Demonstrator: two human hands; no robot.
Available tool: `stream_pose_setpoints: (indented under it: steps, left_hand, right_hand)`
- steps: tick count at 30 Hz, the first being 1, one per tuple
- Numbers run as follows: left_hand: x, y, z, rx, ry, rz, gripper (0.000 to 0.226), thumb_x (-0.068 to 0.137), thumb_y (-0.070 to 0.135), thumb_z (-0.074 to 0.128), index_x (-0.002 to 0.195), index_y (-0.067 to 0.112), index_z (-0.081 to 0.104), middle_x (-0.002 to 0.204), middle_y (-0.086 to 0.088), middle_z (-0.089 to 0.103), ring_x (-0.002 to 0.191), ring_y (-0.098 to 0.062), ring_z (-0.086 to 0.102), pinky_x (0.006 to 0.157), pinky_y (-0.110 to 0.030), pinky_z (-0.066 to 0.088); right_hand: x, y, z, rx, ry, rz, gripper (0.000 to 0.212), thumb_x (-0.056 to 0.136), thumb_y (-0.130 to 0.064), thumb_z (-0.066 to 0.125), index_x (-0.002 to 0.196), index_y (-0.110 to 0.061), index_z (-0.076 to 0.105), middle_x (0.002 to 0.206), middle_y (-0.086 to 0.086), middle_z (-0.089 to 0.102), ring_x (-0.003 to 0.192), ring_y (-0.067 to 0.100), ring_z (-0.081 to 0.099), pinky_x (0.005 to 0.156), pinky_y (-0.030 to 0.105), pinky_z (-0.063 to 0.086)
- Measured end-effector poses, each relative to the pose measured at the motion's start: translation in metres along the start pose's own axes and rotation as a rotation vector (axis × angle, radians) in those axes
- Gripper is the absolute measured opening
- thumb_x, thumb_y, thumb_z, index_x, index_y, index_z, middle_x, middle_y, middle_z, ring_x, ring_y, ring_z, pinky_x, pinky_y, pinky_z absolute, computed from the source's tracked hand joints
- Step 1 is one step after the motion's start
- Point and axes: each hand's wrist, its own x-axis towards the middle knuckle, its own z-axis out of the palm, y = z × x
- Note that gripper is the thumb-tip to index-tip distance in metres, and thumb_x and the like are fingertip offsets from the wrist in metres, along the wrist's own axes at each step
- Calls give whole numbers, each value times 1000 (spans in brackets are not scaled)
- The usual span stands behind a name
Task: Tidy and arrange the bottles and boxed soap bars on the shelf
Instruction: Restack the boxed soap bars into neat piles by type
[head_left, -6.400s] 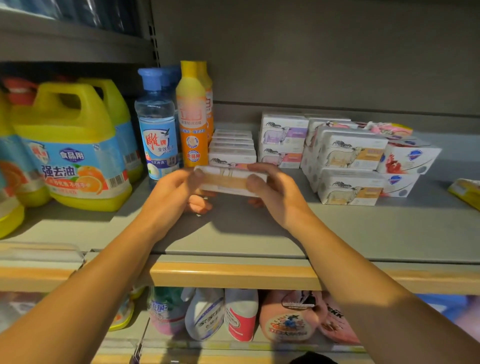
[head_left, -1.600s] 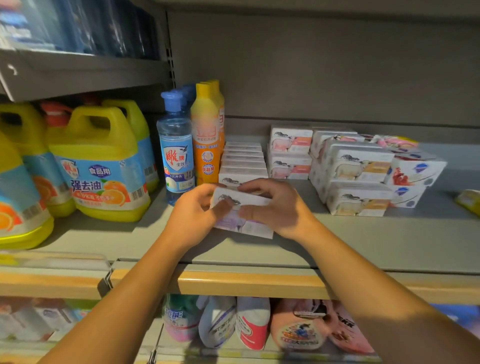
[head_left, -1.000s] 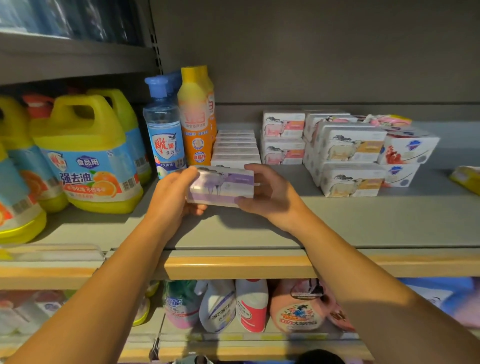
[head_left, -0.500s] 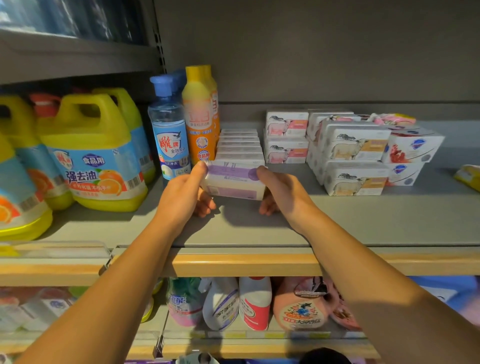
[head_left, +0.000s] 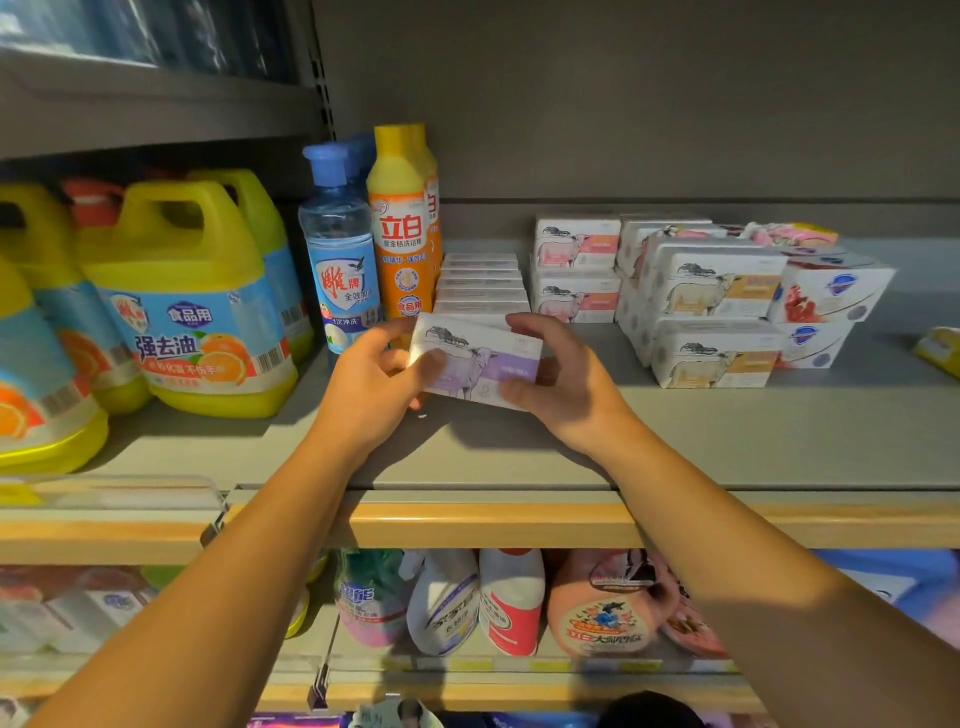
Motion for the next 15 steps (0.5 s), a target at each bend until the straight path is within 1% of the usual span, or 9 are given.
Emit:
stream_pose_setpoints:
  steps: [2, 5, 7, 10, 11, 12, 13, 14, 15]
  left_hand:
    - [-2, 1, -1, -12, -18, 64, 31, 88, 30, 69, 117, 27, 61, 111, 7, 73, 96, -13, 71, 69, -31, 61]
    - [-3, 2, -2, 31, -37, 160, 29, 90, 22, 69, 117, 29, 64, 115, 14, 70, 107, -5, 65, 79, -24, 59]
    - [-4, 2, -2, 15, -52, 188, 33, 88, 18, 71, 118, 30, 64, 116, 17, 70, 108, -1, 64, 81, -19, 56]
    - [-2, 0, -1, -1, -55, 177, 35, 87, 18, 72, 120, 27, 64, 114, 15, 71, 104, -3, 67, 79, -19, 57]
    - [-1, -1, 0, 13, -46, 162, 35, 87, 20, 72, 121, 24, 64, 114, 13, 72, 102, -5, 68, 77, -21, 58]
    - [0, -2, 1, 43, -26, 148, 35, 87, 21, 72, 122, 20, 65, 113, 9, 72, 100, -6, 68, 76, -22, 58]
    - [1, -4, 2, 92, 4, 141, 35, 88, 23, 71, 121, 17, 65, 112, 7, 72, 98, -6, 68, 76, -23, 58]
    - [2, -5, 3, 162, 39, 142, 32, 89, 25, 70, 119, 17, 67, 109, 7, 72, 97, -5, 68, 78, -23, 58]
    - [2, -7, 4, 245, 68, 147, 29, 89, 28, 69, 116, 18, 68, 106, 7, 73, 96, -5, 67, 81, -24, 56]
  right_hand:
    - [-1, 0, 2, -89, 42, -71, 57, 81, -6, 73, 132, -22, 53, 125, 3, 54, 109, 18, 58, 90, 29, 51]
    - [-4, -1, 5, -187, 65, -166, 49, 82, -14, 75, 128, -17, 57, 118, 1, 58, 106, 13, 56, 86, 17, 46]
    - [-5, -1, 6, -240, 75, -199, 48, 82, -12, 74, 127, -14, 58, 118, 2, 60, 105, 13, 56, 85, 15, 44]
    - [-5, -3, 4, -295, 110, -224, 47, 85, -9, 71, 130, -13, 57, 119, 1, 58, 108, 15, 54, 87, 9, 40]
    - [-6, -4, 3, -299, 132, -250, 46, 86, -8, 70, 131, -11, 57, 119, 1, 55, 110, 16, 53, 90, 10, 40]
    - [-7, -4, 1, -302, 159, -280, 45, 88, -6, 68, 131, -10, 57, 119, 2, 53, 112, 18, 52, 93, 17, 43]
    - [-6, -5, 0, -305, 191, -299, 44, 89, -5, 67, 131, -10, 56, 120, 4, 52, 114, 19, 51, 95, 26, 47]
    - [-5, -6, -2, -306, 231, -295, 44, 90, -5, 66, 132, -11, 56, 122, 6, 51, 115, 20, 50, 95, 35, 49]
    - [-3, -8, -4, -298, 272, -277, 44, 90, -4, 66, 132, -13, 56, 124, 6, 50, 116, 18, 48, 95, 40, 49]
